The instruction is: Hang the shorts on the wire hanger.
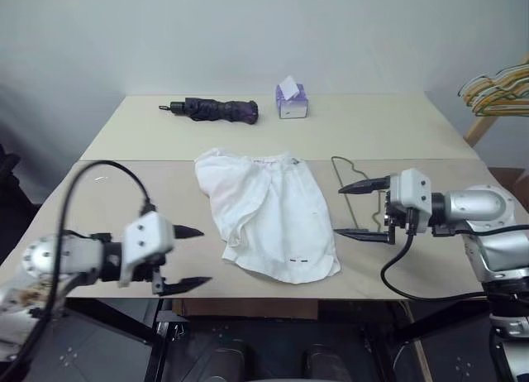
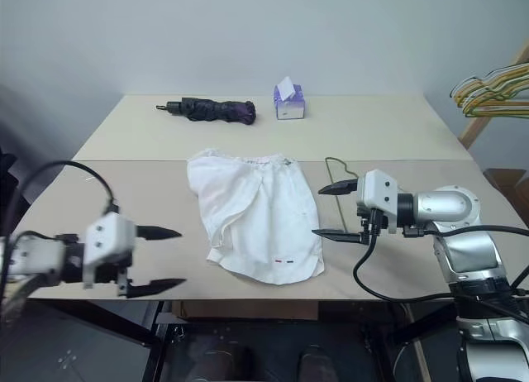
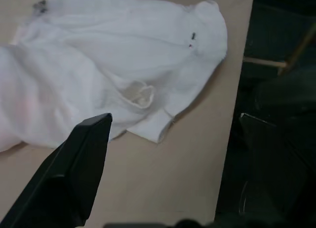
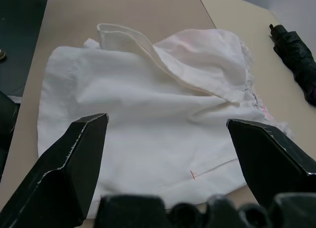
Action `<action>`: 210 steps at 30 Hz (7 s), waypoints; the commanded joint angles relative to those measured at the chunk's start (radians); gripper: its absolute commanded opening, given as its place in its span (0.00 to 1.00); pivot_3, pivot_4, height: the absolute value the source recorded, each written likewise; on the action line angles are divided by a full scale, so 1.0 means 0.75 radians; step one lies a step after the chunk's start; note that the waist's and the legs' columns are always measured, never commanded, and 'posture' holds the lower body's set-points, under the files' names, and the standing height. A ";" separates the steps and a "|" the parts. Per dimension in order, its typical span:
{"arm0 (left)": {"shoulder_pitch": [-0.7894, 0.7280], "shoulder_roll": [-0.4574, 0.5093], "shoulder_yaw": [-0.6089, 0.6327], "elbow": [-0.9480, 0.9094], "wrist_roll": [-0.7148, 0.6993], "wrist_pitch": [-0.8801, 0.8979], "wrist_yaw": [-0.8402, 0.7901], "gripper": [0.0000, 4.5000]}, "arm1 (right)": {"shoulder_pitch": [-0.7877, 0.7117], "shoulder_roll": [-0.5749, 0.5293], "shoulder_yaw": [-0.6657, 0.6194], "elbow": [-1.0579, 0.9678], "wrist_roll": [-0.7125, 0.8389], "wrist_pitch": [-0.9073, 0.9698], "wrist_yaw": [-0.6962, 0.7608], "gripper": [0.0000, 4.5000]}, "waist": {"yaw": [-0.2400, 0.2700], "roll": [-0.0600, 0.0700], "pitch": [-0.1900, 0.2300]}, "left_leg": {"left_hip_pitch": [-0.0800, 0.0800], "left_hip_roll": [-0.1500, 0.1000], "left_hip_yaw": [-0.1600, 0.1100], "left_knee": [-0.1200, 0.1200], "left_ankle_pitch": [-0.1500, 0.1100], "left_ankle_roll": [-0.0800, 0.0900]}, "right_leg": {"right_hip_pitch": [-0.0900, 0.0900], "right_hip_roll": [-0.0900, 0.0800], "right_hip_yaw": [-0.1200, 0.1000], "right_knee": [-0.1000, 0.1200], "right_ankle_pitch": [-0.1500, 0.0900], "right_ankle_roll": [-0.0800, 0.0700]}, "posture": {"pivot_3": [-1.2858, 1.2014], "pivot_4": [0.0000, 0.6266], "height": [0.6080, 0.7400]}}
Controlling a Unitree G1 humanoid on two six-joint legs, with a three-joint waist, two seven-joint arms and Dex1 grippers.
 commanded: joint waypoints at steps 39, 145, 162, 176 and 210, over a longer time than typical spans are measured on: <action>-0.448 -0.018 -0.162 1.218 0.798 -0.631 0.485 0.06 | 0.027 -0.009 -0.015 -0.157 0.018 0.036 -0.027 1.00 | -0.104 -0.003 0.002 | -0.001 0.000 0.001 0.004 0.000 0.003 | -0.003 -0.001 0.002 0.000 0.007 0.012 | 0.49 0.08 1.00; 0.425 0.267 0.296 -0.034 0.033 -0.161 -0.275 0.00 | -1.040 0.928 1.113 1.710 -1.786 -1.030 -1.790 0.58 | -0.141 -0.017 0.010 | 0.019 0.051 0.030 -0.015 -0.005 -0.007 | -0.020 0.061 0.031 0.010 0.015 -0.037 | 0.53 0.10 1.00; 0.228 0.279 0.158 0.155 0.109 -0.301 -0.338 0.00 | -0.959 0.677 0.979 1.556 -1.596 -1.181 -1.620 0.01 | -0.154 -0.017 0.010 | 0.020 0.052 0.031 -0.015 -0.006 -0.007 | -0.020 0.061 0.032 0.010 0.015 -0.037 | 0.50 0.07 1.00; -0.377 0.174 -0.132 0.857 0.481 -0.800 -0.244 0.00 | -0.233 0.074 0.587 0.267 -1.192 -0.806 -0.951 0.01 | -0.178 -0.019 0.009 | 0.014 0.052 0.046 -0.012 -0.006 -0.007 | -0.020 0.061 0.034 0.009 0.012 -0.031 | 0.46 0.09 1.00; -2.073 -0.251 -0.246 2.347 1.066 -1.013 1.713 0.00 | -1.636 0.543 0.447 1.722 -1.093 -0.736 -2.195 0.01 | -0.222 -0.035 -0.014 | -0.055 0.043 0.053 0.005 -0.004 -0.035 | -0.098 0.041 0.045 0.031 0.026 -0.027 | 0.48 0.00 1.00</action>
